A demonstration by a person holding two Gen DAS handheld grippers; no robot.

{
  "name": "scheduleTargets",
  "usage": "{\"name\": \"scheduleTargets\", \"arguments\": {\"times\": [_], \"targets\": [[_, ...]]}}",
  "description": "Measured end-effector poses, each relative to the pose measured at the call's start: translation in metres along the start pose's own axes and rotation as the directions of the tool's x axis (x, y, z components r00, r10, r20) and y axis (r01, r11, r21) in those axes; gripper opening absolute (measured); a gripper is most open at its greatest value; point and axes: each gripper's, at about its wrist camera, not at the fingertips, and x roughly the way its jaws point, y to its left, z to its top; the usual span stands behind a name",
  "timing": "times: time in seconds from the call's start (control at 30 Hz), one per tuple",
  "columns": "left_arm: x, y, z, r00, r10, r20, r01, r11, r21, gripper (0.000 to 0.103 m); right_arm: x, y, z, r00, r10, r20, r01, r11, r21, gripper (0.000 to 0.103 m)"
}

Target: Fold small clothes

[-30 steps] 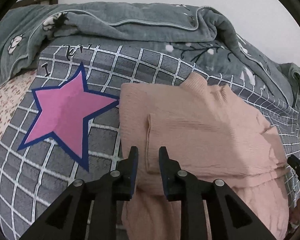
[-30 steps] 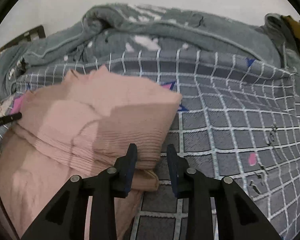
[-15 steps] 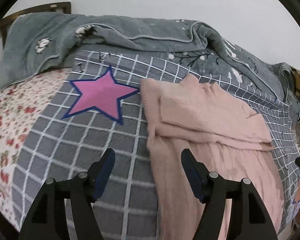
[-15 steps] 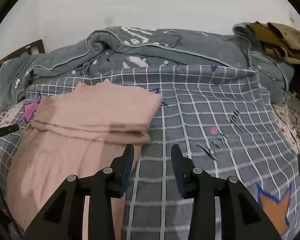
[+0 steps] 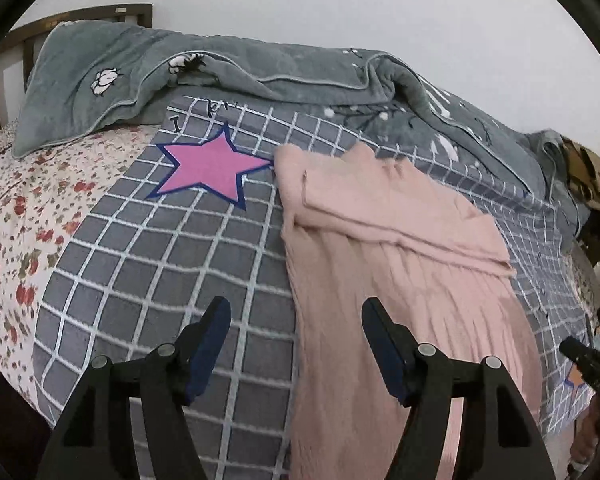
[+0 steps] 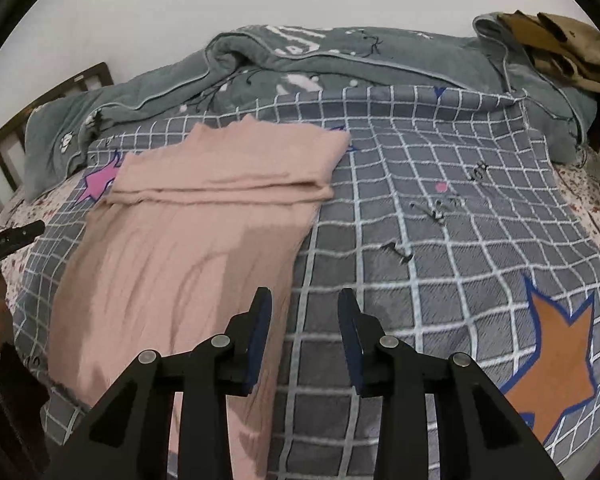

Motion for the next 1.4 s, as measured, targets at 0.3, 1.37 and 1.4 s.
{"name": "scheduleTargets", "arguments": {"times": [0.3,1.37,1.4], "targets": [[-0.007,-0.003,-0.026,0.999,0.054,0.004,-0.054,0.998,0.018,0.066,0.0,-0.006,-0.011,0.997,0.0,-0.073,0.001,1.0,0.012,0.028],[-0.016,0.004,-0.094,0.992,-0.007,-0.123,0.005,1.0,-0.018,0.065,-0.01,0.027,-0.078,0.99,0.072,-0.119,-0.074,0.997,-0.014,0.028],[-0.017,0.004,-0.095,0.993,-0.005,-0.119,0.002,1.0,-0.017,0.065,-0.011,0.029,-0.078,0.991,0.066,-0.114,-0.068,0.997,-0.019,0.028]]}}
